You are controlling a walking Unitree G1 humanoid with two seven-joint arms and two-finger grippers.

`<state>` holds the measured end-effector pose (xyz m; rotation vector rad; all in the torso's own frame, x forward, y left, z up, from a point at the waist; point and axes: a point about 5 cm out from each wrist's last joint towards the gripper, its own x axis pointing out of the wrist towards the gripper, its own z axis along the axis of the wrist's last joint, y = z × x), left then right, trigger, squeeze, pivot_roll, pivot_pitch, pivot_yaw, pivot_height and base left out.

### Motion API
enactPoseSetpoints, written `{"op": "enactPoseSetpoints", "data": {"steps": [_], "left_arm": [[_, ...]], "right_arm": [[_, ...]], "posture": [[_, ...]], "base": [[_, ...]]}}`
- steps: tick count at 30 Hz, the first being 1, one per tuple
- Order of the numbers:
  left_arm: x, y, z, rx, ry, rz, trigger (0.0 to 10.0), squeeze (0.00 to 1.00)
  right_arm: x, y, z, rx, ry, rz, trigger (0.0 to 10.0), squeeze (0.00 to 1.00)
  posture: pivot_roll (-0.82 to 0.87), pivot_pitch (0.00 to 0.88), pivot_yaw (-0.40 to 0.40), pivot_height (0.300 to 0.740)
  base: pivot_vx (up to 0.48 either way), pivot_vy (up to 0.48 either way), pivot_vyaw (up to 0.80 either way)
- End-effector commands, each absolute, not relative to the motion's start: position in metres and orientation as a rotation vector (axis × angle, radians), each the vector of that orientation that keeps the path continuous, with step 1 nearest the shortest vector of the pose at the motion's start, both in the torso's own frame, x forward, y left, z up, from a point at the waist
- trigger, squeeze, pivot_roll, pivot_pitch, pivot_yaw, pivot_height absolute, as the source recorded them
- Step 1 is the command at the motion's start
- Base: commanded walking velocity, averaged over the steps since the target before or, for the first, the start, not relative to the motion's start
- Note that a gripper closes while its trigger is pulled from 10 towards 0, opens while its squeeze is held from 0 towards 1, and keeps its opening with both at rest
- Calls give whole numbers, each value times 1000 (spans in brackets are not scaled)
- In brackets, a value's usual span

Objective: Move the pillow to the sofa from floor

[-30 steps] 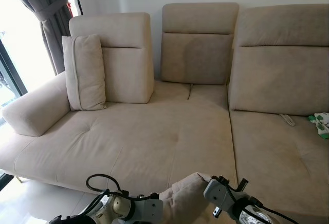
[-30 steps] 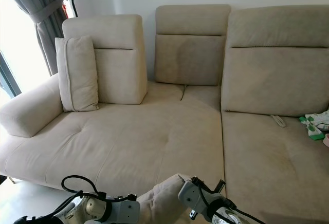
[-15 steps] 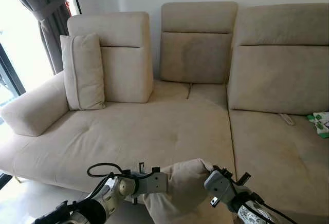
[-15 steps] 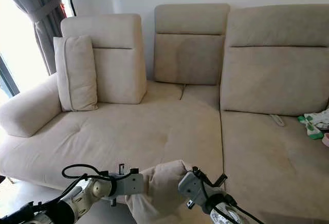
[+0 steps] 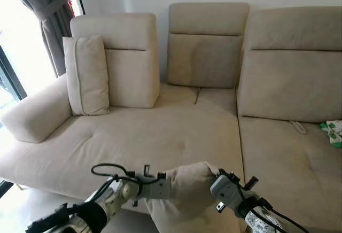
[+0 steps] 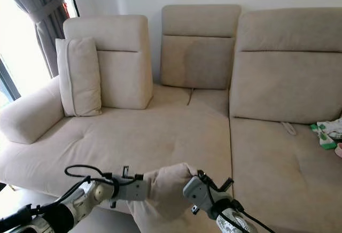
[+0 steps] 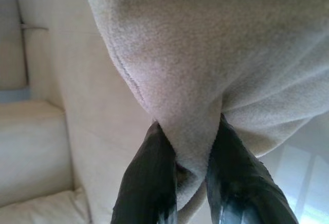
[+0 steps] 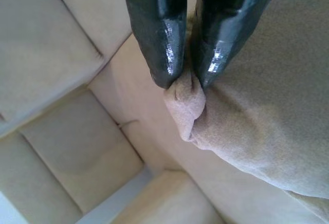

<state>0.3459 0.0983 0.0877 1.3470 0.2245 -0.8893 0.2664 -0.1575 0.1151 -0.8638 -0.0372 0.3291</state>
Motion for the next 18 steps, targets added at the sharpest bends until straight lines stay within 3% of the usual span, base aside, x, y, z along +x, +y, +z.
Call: {"op": "enactPoseSetpoints", "data": {"steps": [1, 13, 18], "left_arm": [[353, 96, 101, 1370, 185, -859, 10000, 0], [352, 90, 103, 1358, 167, -877, 10000, 0], [354, 88, 107, 1356, 139, -857, 10000, 0]], "right_arm": [[269, -142, 142, -842, -201, 329, 10000, 0], [269, -141, 147, -835, -218, 324, 10000, 0], [269, -140, 151, -833, -228, 320, 10000, 0]], "posture": [[-94, 0, 72, 692], [-104, 0, 68, 740], [-106, 0, 65, 740]], "base": [[0, 0, 0], [0, 0, 0], [0, 0, 0]]}}
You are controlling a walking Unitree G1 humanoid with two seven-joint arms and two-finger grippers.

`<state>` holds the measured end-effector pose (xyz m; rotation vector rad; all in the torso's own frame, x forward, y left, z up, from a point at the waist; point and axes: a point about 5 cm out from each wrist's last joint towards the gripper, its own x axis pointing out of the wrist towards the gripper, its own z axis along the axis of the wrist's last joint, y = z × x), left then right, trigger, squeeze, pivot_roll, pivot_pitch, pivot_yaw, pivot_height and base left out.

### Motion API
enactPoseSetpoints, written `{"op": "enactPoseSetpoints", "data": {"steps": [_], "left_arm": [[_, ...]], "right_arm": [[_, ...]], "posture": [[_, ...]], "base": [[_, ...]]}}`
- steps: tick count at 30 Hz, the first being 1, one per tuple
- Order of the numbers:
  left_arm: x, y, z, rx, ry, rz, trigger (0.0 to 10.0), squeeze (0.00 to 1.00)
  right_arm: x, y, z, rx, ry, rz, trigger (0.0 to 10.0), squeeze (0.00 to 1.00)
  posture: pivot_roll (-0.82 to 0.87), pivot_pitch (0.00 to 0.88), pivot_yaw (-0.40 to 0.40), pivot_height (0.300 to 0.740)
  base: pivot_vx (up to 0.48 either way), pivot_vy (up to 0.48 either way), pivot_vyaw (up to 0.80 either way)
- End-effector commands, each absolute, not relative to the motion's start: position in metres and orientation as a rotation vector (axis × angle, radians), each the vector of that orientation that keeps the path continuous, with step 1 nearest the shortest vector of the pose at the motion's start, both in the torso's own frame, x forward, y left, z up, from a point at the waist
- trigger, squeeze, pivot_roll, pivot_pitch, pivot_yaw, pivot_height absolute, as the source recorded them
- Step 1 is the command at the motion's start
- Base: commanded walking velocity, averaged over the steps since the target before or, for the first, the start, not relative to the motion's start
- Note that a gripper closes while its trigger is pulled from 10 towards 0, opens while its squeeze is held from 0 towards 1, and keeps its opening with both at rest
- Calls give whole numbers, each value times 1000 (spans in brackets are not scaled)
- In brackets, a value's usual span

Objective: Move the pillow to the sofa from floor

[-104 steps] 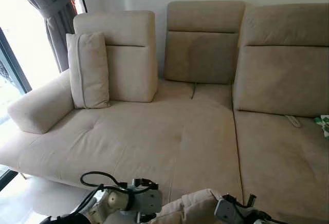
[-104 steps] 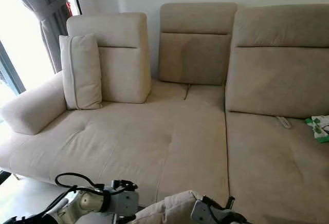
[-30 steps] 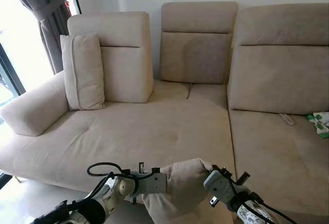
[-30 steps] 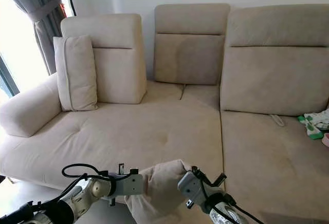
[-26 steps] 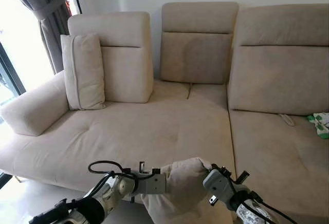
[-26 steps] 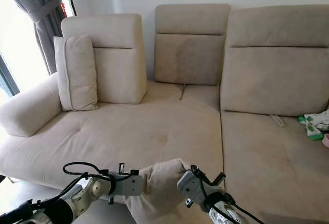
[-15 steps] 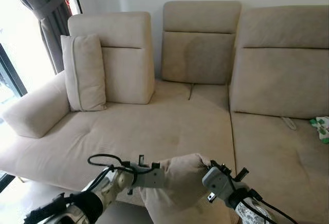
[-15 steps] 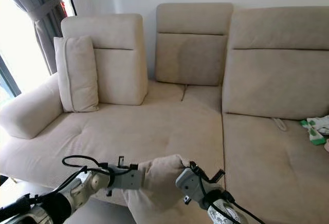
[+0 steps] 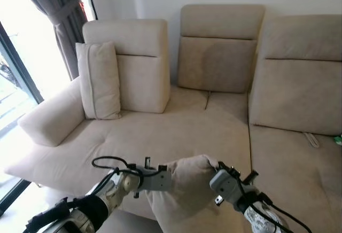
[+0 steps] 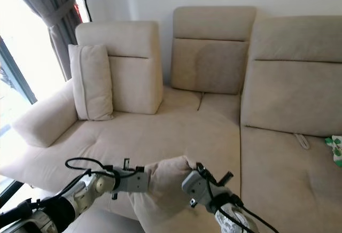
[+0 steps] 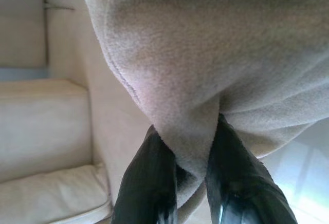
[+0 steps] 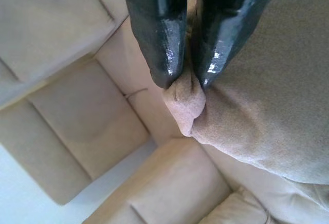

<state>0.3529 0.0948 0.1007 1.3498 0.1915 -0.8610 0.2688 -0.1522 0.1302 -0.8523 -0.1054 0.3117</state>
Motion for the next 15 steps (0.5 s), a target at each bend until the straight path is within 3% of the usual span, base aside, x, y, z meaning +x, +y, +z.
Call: {"op": "enactPoseSetpoints", "data": {"steps": [1, 15], "left_arm": [[355, 87, 109, 1355, 132, -852, 10000, 0], [356, 78, 112, 1303, 102, -850, 10000, 0]], "right_arm": [[270, -140, 151, -832, -230, 318, 10000, 0], [271, -141, 154, -790, -229, 292, 10000, 0]], "posture": [[-106, 0, 64, 740], [-113, 0, 63, 740]], "base": [[0, 0, 0], [0, 0, 0]]}}
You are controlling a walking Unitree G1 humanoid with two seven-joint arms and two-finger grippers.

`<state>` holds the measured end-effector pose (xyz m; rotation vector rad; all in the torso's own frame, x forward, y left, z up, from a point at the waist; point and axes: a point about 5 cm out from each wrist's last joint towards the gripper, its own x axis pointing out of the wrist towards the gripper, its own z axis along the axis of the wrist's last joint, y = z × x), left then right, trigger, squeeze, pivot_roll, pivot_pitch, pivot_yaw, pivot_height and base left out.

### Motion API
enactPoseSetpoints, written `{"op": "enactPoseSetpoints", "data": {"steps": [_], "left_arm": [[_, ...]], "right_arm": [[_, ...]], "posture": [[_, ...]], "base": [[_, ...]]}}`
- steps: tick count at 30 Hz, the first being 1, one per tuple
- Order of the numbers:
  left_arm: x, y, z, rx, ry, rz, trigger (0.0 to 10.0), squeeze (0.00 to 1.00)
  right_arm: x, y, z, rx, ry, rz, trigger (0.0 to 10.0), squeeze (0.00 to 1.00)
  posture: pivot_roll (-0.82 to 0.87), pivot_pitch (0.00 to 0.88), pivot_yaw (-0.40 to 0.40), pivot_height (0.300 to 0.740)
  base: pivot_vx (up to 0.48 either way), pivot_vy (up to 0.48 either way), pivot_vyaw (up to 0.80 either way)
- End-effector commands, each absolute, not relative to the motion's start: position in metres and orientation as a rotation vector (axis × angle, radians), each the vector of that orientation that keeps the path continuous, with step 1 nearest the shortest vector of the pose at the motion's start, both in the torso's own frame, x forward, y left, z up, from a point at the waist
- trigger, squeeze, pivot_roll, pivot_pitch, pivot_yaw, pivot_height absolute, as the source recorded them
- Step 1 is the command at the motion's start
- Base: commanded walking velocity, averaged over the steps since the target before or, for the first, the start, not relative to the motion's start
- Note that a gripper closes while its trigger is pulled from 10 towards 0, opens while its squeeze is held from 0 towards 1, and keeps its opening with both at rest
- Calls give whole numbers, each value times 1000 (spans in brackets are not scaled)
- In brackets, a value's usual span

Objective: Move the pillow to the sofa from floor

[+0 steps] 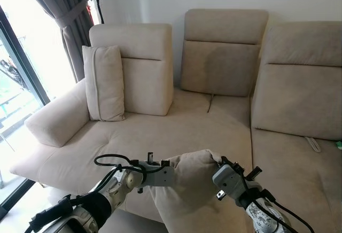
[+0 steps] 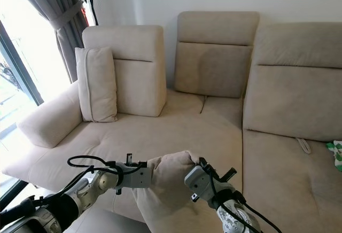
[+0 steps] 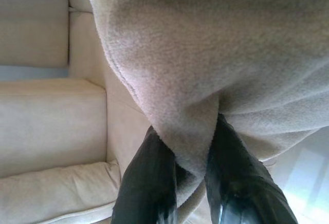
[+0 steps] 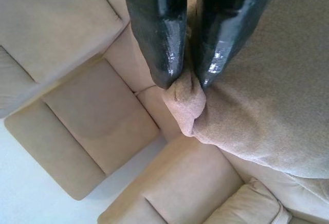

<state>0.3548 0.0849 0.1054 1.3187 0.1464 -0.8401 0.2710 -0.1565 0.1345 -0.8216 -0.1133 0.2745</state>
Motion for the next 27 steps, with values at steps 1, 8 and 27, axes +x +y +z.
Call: {"op": "enactPoseSetpoints", "data": {"steps": [1, 8, 27], "left_arm": [[355, 76, 112, 1285, 97, -859, 10000, 0], [354, 73, 113, 1273, 97, -872, 10000, 0], [356, 70, 117, 1243, 75, -850, 10000, 0]], "right_arm": [[271, -140, 154, -788, -228, 291, 10000, 0], [273, -140, 156, -781, -231, 281, 10000, 0], [275, -136, 157, -764, -252, 284, 10000, 0]], "posture": [[-113, 0, 63, 740], [-114, 0, 65, 740], [-112, 0, 80, 740]], "base": [[0, 0, -663], [0, 0, -767], [0, 0, -249]]}}
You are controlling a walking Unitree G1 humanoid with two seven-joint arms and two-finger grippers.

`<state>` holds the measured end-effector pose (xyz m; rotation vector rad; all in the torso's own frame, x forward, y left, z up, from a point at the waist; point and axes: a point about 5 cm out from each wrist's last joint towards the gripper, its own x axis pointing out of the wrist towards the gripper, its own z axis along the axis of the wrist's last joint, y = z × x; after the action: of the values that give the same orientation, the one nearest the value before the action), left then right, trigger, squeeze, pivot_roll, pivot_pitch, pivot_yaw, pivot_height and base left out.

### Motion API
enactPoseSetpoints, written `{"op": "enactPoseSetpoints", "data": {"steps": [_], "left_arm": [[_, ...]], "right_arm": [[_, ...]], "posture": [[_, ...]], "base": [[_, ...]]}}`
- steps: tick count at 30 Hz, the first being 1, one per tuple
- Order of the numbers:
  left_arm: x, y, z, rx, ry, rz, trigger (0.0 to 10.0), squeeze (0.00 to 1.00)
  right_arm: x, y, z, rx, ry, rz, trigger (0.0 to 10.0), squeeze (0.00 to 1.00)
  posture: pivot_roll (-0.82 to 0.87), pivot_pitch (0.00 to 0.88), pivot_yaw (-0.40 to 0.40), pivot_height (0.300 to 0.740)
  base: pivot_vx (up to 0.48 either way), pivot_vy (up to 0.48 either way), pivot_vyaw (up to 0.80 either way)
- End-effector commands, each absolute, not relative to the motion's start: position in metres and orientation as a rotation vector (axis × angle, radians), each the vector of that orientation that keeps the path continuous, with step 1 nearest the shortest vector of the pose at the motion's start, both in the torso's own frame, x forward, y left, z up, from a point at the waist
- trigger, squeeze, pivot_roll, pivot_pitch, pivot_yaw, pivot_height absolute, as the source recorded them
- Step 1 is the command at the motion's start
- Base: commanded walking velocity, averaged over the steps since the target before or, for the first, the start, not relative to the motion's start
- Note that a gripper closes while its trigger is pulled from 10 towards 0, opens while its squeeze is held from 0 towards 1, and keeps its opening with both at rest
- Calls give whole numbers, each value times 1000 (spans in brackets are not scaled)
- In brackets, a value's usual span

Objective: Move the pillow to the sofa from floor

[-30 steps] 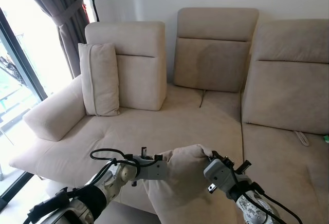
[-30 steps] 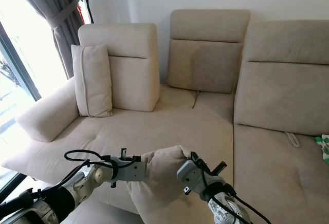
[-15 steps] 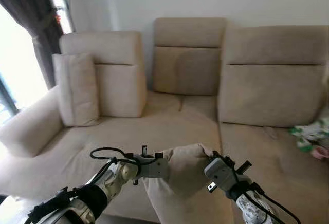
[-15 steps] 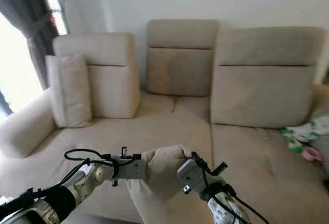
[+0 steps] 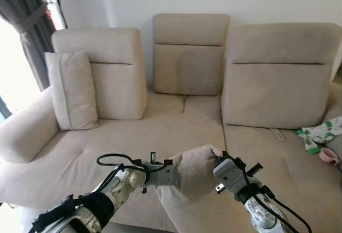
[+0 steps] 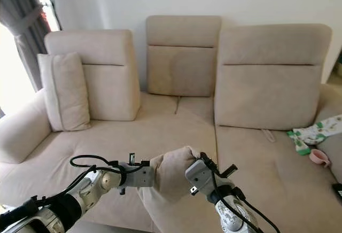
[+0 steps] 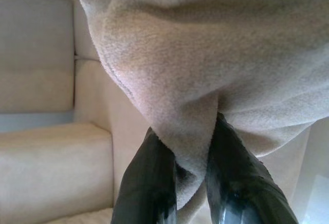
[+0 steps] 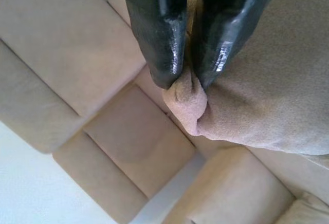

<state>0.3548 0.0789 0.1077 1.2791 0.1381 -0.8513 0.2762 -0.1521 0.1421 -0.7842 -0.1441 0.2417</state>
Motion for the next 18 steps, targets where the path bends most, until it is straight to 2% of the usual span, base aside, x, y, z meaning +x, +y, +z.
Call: {"op": "enactPoseSetpoints", "data": {"steps": [1, 4, 18], "left_arm": [[356, 68, 119, 1237, 59, -853, 10000, 0], [356, 66, 121, 1231, 44, -854, 10000, 0], [356, 59, 128, 1219, -15, -865, 10000, 0]], "right_arm": [[275, -136, 159, -764, -264, 279, 10000, 0], [276, -136, 162, -765, -275, 274, 10000, 0], [279, -138, 172, -776, -319, 240, 10000, 0]], "posture": [[-112, 0, 79, 740], [-113, 0, 80, 740], [-116, 0, 82, 740]], "base": [[0, 0, 0], [0, 0, 0], [327, 0, 0]]}}
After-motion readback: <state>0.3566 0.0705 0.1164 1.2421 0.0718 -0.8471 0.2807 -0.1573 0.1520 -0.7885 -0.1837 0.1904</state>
